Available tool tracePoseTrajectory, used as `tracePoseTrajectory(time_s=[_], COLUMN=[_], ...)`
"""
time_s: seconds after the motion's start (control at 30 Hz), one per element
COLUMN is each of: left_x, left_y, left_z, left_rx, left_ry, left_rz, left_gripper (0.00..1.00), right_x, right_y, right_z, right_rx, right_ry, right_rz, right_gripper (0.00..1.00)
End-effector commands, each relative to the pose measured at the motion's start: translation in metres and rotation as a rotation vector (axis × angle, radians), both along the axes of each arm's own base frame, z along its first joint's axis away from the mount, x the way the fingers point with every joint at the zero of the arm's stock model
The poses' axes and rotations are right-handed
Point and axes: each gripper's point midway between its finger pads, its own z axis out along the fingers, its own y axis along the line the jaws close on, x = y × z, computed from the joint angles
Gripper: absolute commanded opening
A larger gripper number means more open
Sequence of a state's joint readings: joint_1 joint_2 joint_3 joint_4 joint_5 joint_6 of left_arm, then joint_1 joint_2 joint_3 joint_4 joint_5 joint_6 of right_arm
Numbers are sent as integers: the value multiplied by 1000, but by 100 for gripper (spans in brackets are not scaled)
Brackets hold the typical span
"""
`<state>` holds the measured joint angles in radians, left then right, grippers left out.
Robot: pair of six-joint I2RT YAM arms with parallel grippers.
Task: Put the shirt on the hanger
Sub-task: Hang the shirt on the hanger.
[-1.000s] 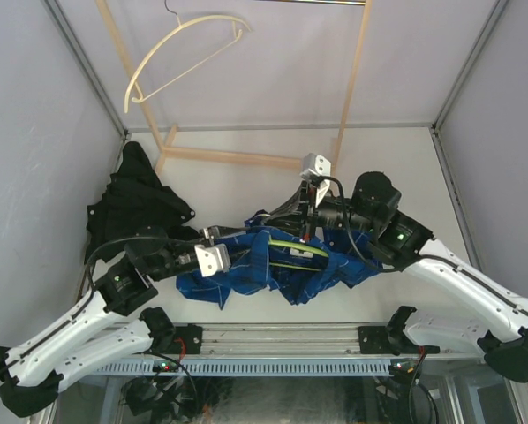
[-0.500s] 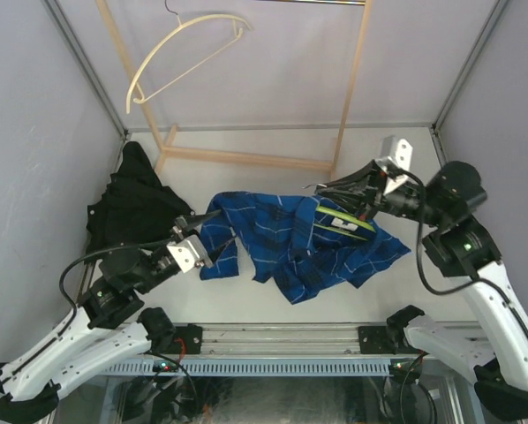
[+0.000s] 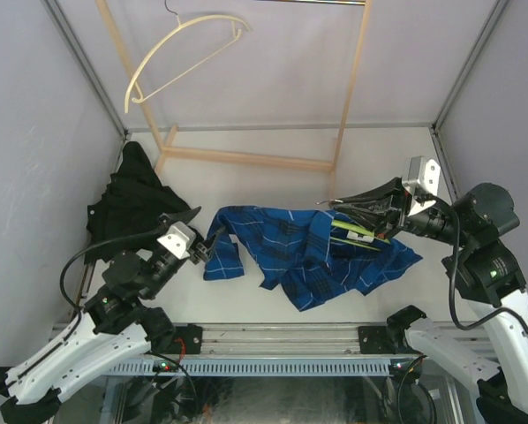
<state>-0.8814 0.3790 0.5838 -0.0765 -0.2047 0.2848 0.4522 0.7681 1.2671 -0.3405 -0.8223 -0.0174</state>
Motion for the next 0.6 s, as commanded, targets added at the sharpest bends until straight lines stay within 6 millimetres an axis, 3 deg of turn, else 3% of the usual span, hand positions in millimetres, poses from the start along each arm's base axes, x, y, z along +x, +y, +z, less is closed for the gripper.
tracePoseTrajectory(time_s=[0.0,0.13,0.23,0.57], left_x=[-5,-15,-9,25], left_y=[-16,-37,-39,-11], left_z=[13,9,-1,-51], left_rx=[-143,-178,-179,-104], left_ry=[13,34,75,247], left_rz=[-75,-192,-168,119], left_gripper=[69,67,63,38], right_x=[-9,-10,-13,-16], right_y=[-5,-7,-8,-16], right_z=[24,24,23,25], right_rx=[50,51,51,57], right_ry=[-79,-80,-86,-105], right_rz=[-8,-14,-15,-58], right_gripper=[0,0,0,0])
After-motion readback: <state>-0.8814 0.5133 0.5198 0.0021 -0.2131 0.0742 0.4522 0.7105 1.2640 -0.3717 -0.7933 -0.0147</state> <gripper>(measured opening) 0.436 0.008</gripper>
